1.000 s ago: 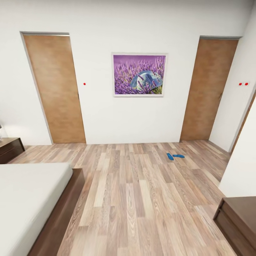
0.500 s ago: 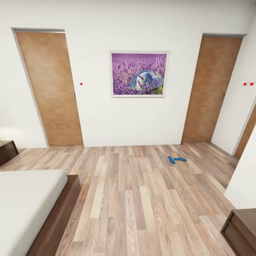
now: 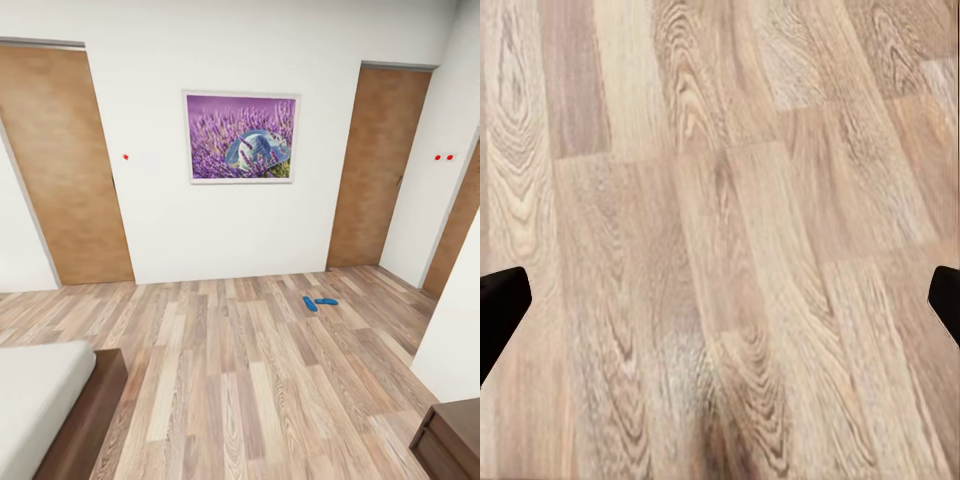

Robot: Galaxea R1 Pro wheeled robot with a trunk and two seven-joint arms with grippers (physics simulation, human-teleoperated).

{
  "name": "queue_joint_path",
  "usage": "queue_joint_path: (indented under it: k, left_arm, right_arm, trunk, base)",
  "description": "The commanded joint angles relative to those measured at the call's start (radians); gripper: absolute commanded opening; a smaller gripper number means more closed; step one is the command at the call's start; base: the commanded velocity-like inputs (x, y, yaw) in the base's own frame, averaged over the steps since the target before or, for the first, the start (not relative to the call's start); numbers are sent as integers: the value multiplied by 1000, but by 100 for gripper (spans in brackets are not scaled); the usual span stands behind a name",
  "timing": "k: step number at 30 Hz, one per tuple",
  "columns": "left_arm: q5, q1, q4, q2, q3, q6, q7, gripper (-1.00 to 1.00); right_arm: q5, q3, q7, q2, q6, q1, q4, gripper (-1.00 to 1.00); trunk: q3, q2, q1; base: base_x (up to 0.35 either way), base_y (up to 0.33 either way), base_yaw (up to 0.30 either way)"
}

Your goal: In the bedroom, move the book from the bed onto either nightstand, and place the two sandals side by side next to the bed.

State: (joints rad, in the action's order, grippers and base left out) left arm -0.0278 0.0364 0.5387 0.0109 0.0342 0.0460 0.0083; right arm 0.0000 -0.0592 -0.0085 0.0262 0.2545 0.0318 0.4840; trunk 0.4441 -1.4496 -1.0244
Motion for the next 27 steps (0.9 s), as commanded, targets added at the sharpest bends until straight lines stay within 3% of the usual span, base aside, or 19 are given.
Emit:
queue_joint_path:
  k: [1, 15, 27]
  left_arm:
    - [-3, 0, 1, 0, 1, 2, 1, 100]
    - [-2, 0, 1, 0, 1, 2, 1, 100]
    - [-2, 0, 1, 0, 1, 2, 1, 100]
  right_arm:
    - [0, -1, -1, 0, 3, 1, -1, 100]
    - [0, -1, -1, 0, 3, 1, -1, 100]
    - [0, -1, -1, 0, 3, 1, -1, 100]
  trunk:
    - [1, 0, -1]
    - [1, 0, -1]
    - [1, 0, -1]
  base:
    - [329, 0, -154]
    - [329, 0, -148]
    - [329, 0, -25]
